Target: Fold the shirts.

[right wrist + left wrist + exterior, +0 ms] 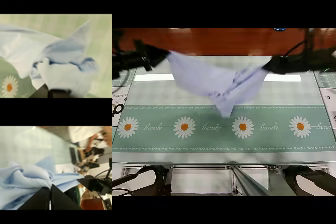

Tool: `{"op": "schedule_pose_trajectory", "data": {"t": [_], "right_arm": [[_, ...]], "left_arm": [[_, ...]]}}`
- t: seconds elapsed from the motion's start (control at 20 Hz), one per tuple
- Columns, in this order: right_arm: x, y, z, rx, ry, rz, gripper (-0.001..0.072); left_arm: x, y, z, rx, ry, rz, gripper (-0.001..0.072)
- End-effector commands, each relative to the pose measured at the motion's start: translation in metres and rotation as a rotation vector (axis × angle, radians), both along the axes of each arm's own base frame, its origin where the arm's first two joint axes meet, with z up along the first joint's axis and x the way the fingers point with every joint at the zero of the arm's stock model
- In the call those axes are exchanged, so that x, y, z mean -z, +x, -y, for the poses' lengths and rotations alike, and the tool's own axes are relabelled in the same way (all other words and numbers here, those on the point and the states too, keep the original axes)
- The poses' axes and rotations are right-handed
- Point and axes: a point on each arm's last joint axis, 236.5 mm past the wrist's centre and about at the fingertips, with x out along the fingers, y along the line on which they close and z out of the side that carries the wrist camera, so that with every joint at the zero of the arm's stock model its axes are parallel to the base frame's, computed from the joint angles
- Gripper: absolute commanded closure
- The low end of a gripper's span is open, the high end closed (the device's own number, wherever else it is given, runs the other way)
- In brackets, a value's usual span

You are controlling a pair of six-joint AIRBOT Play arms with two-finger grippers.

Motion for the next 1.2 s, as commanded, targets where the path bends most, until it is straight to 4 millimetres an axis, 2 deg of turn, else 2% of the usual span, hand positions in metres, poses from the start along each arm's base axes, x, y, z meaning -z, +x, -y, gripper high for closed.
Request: {"op": "schedule_pose_trajectory", "data": {"t": [0.0, 0.1, 0.2, 0.3, 0.35, 0.45, 0.55, 0.65, 0.75, 0.8, 0.9, 1.0, 1.1, 1.15], "right_arm": [[-0.113, -0.011, 0.051, 0.06, -0.173, 0.219, 0.0691], [-0.176, -0.031, 0.059, 0.09, -0.204, 0.374, 0.0691], [-0.229, -0.058, 0.071, 0.142, -0.234, 0.523, 0.0691], [-0.262, -0.09, 0.086, 0.208, -0.267, 0.621, 0.0691], [-0.273, -0.106, 0.096, 0.249, -0.286, 0.654, 0.0691], [-0.287, -0.135, 0.111, 0.31, -0.316, 0.697, 0.0691], [-0.286, -0.161, 0.127, 0.36, -0.362, 0.684, 0.069], [-0.273, -0.18, 0.144, 0.422, -0.393, 0.625, 0.069], [-0.25, -0.185, 0.146, 0.425, -0.4, 0.559, 0.069], [-0.236, -0.182, 0.144, 0.415, -0.394, 0.518, 0.069], [-0.196, -0.167, 0.137, 0.374, -0.387, 0.411, 0.069], [-0.152, -0.144, 0.126, 0.321, -0.373, 0.307, 0.069], [-0.109, -0.113, 0.119, 0.285, -0.366, 0.219, 0.0691], [-0.086, -0.095, 0.116, 0.268, -0.365, 0.17, 0.069]], "left_arm": [[-0.106, -0.015, -0.018, -0.015, -0.032, 0.236, 0.0688], [-0.161, -0.037, -0.025, -0.044, 0.004, 0.38, 0.0688], [-0.211, -0.07, -0.024, -0.068, 0.052, 0.518, 0.0688], [-0.247, -0.106, -0.017, -0.093, 0.112, 0.633, 0.0688], [-0.26, -0.126, -0.012, -0.106, 0.142, 0.682, 0.0688], [-0.268, -0.156, -0.003, -0.145, 0.257, 0.742, 0.0688], [-0.251, -0.172, -0.006, -0.232, 0.457, 0.715, 0.0688], [-0.215, -0.182, -0.028, -0.348, 0.619, 0.565, 0.0688], [-0.165, -0.192, -0.048, -0.432, 0.682, 0.399, 0.0688], [-0.137, -0.195, -0.051, -0.437, 0.681, 0.335, 0.0688], [-0.059, -0.192, -0.045, -0.369, 0.604, 0.165, 0.0688], [0.029, -0.193, -0.023, -0.228, 0.503, -0.029, 0.0688], [0.104, -0.192, -0.006, -0.16, 0.428, -0.181, 0.0688], [0.133, -0.189, -0.001, -0.155, 0.412, -0.235, 0.0688]]}}
